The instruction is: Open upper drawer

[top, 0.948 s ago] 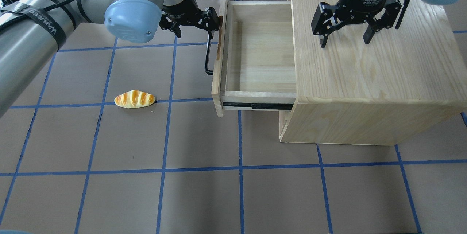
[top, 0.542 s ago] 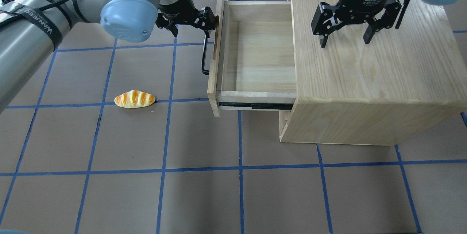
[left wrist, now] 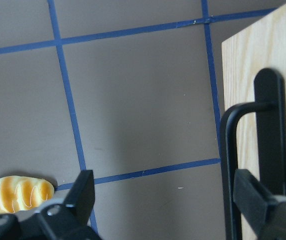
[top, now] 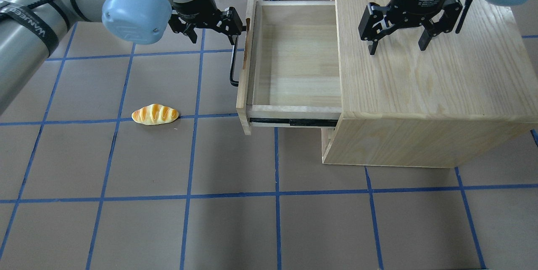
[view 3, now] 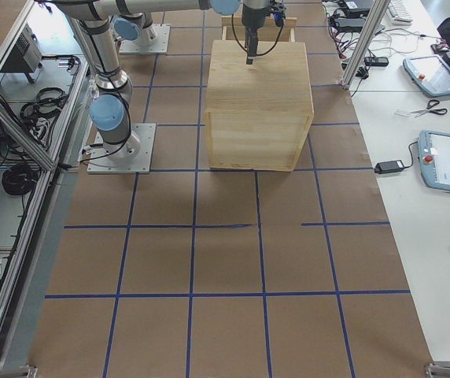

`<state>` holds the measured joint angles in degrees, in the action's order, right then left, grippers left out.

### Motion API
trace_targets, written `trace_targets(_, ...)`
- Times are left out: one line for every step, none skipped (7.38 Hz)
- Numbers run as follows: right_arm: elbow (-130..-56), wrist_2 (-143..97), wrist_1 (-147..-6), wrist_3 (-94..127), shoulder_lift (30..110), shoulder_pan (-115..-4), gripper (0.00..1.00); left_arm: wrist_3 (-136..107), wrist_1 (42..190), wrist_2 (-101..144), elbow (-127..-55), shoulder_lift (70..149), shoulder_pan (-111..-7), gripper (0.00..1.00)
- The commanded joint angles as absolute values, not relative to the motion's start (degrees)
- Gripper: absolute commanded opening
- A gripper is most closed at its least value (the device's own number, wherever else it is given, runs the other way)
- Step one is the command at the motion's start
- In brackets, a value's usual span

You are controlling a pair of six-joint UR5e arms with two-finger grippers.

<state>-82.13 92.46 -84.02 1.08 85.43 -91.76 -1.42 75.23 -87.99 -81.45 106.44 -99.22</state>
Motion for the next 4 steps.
trace_targets(-82.2, 92.5, -84.0, 1.1, 85.4, -91.7, 1.00, -1.5, 84.0, -89.2, -78.9, 102.8, -97.5, 1.00)
trace_targets(-82.1, 92.5, -84.0, 1.1, 85.4, -91.8, 1.00, -1.5, 86.8, -89.4, -77.9, 101.4, -94.7, 1.00)
trace_targets(-82.1, 92.5, -84.0, 1.1, 85.4, -91.8, 1.00, -1.4, 86.9, -89.6, -78.0, 100.1, -91.4, 1.00)
trace_targets(-82.1, 92.5, -84.0, 1.1, 85.4, -91.8, 1.00, -1.3, 87.4, -89.5, -78.7, 99.2, -87.4, 1.00)
